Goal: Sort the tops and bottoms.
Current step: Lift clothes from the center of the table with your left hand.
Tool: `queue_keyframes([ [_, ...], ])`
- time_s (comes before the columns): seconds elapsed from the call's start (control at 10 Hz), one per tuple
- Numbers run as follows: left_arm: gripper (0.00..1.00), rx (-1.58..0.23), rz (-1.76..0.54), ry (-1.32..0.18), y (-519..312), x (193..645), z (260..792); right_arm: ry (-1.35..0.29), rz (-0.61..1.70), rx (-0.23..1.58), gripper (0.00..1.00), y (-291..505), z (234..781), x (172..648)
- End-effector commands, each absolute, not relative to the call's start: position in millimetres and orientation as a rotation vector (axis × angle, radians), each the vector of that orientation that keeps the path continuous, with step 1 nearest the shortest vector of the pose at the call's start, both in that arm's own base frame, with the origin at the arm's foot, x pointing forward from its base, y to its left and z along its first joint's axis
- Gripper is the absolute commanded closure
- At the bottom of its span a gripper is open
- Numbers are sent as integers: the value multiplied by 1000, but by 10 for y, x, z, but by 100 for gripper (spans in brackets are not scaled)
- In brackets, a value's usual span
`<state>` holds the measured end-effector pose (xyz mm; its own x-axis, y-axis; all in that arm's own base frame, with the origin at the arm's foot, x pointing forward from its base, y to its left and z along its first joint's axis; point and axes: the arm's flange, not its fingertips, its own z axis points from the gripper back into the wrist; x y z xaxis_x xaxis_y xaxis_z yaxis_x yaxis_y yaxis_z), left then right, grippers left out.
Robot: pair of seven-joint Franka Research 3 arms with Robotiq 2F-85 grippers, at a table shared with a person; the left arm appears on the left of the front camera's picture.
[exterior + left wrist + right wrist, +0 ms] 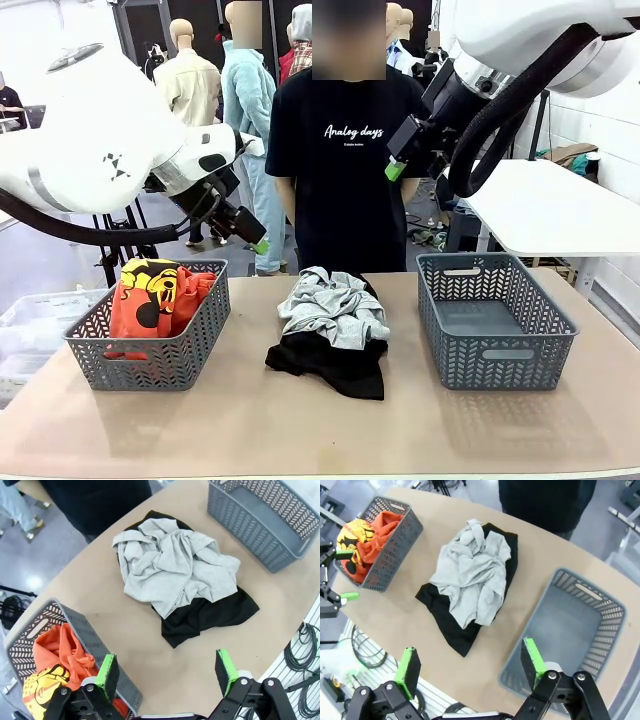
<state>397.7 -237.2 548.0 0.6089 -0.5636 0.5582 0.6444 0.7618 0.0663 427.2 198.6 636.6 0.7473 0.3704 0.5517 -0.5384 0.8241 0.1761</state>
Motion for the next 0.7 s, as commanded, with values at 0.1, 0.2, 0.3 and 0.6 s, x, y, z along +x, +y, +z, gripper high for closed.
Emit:
queue_keyframes([
  [0.1,0,-92,-658,-705,-2142,3619,5579,-522,515,333,0,1969,6359,4279],
  [0.2,0,-56,-675,-805,-2152,3564,5645,-522,515,333,0,1969,6359,4279],
  [0.3,0,-48,-689,-792,-2206,3804,5583,-522,515,333,0,1969,6359,4279],
  [0.6,0,90,-780,-650,-2645,4573,5151,-522,515,333,0,1969,6359,4279],
])
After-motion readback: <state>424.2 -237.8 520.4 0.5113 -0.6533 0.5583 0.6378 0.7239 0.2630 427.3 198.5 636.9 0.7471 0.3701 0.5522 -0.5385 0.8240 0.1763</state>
